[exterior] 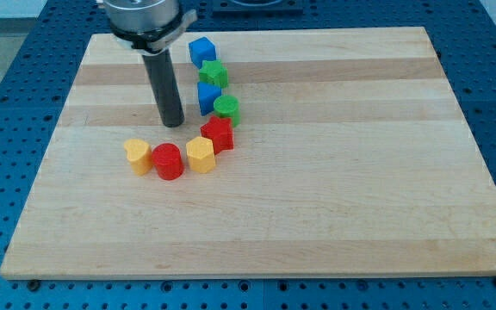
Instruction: Place your arm in between the green star and blue triangle
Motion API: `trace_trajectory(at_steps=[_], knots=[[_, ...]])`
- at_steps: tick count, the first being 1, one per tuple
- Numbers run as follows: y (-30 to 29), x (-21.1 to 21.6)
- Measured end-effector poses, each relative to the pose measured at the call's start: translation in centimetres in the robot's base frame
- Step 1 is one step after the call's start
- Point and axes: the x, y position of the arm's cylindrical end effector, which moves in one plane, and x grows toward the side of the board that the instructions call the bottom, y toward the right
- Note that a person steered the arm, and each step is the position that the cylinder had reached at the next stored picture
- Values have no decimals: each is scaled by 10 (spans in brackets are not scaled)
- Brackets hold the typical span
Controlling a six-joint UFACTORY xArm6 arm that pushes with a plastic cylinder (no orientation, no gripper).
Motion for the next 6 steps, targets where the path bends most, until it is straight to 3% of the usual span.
trace_trajectory(at_steps=[2,6], knots=[[13,-64],[25,-61]])
